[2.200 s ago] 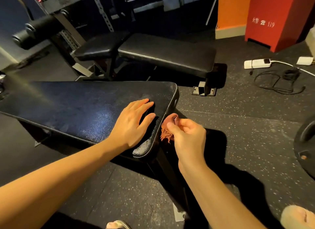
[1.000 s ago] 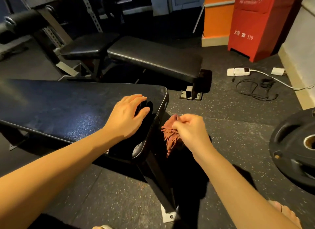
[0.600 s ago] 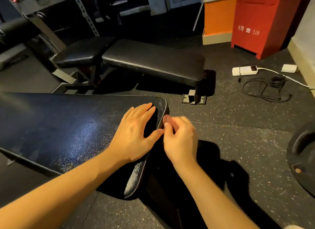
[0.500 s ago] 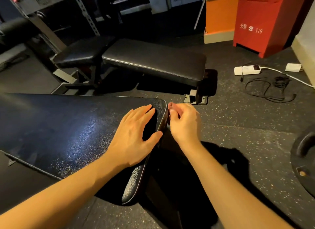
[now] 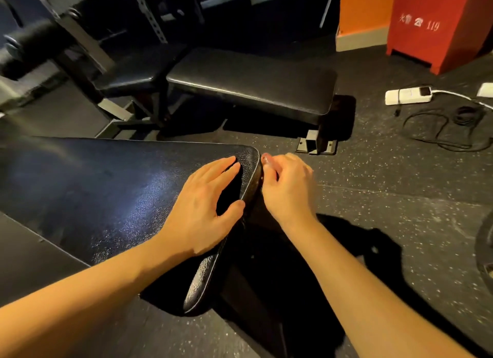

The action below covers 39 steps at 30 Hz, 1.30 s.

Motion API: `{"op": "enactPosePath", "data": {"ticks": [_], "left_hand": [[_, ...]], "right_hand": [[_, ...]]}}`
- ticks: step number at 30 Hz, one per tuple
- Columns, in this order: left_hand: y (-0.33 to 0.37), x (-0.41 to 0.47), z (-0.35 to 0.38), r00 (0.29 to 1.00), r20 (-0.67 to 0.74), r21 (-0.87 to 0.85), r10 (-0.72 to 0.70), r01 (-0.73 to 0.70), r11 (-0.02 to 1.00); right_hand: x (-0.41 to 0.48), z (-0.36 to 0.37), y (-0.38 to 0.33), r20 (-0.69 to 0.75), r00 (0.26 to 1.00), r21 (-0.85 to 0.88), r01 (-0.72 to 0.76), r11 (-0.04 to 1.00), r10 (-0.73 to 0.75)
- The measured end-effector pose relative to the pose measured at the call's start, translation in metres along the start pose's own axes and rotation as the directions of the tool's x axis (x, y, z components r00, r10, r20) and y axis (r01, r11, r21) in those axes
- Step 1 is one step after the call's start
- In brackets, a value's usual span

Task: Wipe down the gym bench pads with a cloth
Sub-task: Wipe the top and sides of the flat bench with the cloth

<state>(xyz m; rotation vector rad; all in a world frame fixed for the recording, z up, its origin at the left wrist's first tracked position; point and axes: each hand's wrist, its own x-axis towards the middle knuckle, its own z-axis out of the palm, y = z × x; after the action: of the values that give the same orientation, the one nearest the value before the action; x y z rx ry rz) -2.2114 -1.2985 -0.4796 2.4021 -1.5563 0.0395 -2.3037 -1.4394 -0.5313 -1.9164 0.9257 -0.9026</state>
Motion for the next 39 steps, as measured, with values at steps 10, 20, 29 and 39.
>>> {"op": "enactPosePath", "data": {"ticks": [10, 20, 29, 39], "left_hand": [[0.003, 0.001, 0.0, 1.0, -0.008, 0.016, 0.0, 0.0, 1.0], [0.006, 0.0, -0.001, 1.0, -0.006, 0.029, -0.006, 0.006, 1.0], [0.004, 0.0, 0.0, 1.0, -0.017, 0.021, 0.003, -0.002, 1.0], [0.005, 0.0, -0.001, 1.0, -0.01, 0.02, 0.003, -0.003, 1.0]], "right_hand": [[-0.006, -0.002, 0.008, 0.078, 0.996, -0.033, 0.048, 0.998, -0.045], [-0.012, -0.012, 0.006, 0.218, 0.969, -0.123, 0.144, 0.982, -0.115], [-0.014, -0.019, 0.003, 0.311, 0.923, -0.133, 0.278, 0.951, -0.227], [-0.029, -0.025, -0.004, 0.39, 0.876, -0.068, 0.336, 0.939, -0.285]]}}
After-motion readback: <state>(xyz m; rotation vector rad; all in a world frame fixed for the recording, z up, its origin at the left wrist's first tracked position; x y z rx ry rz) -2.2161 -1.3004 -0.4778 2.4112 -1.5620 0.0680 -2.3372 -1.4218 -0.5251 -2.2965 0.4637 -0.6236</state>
